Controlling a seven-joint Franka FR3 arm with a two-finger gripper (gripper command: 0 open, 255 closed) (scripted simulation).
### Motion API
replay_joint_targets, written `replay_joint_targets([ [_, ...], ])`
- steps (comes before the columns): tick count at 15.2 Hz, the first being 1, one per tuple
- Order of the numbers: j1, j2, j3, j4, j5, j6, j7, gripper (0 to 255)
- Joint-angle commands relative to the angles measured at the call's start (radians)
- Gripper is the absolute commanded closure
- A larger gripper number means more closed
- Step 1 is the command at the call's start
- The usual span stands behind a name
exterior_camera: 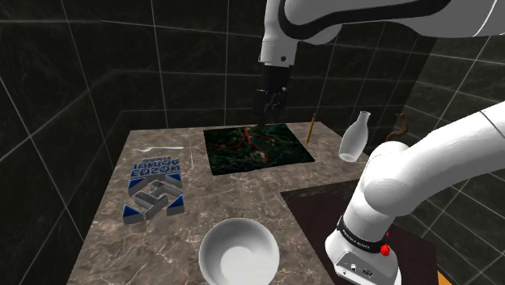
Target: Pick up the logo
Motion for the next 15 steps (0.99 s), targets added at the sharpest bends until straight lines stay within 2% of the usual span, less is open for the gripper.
replay_joint_targets([
  [1, 0.01, 0.049, 0.036, -0.006, 0.017, 0.066, 0.037, 0],
  [9, 0.035, 0.284, 0.165, 0.03, 0.04, 0.298, 0.181, 0],
  [15, 0.042, 0.5, 0.247, 0.118, -0.007, 0.444, 0.31, 0],
])
